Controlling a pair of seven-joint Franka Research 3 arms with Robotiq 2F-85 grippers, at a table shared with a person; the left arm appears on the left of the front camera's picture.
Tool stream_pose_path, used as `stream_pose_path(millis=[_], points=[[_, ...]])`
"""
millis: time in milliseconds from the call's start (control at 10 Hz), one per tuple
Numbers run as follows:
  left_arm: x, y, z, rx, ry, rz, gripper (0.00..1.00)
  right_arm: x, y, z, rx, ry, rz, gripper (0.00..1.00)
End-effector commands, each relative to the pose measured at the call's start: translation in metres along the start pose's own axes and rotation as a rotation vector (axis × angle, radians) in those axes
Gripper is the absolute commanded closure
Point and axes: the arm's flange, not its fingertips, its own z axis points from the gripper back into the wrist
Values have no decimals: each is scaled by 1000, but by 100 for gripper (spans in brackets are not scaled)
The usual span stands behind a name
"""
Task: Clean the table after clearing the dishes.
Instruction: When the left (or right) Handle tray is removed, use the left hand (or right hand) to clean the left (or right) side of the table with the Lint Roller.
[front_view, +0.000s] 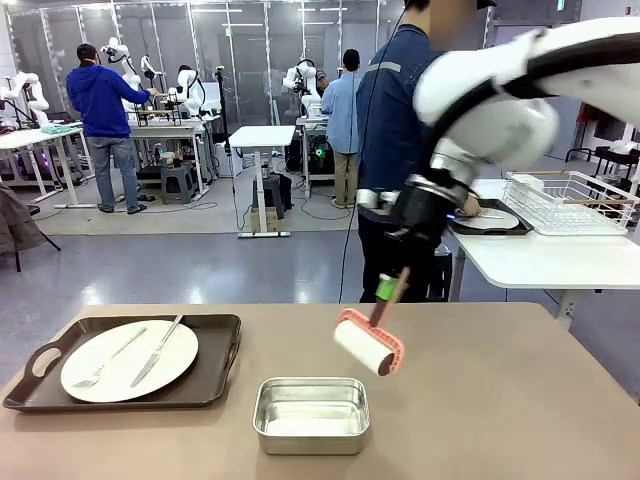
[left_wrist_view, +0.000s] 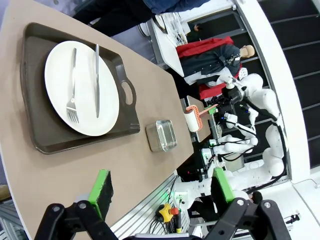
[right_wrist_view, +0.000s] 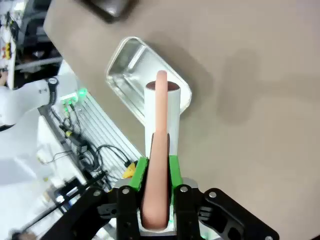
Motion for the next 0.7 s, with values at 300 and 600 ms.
stream_pose_path(millis=[300,600], points=[[-3,-1,3,-5,-6,-11,0,-45,-20,-20,48,-164,-140,96],[-3,-1,3,-5,-6,-11,0,-54,-46,-5,32,-189,-373,96]])
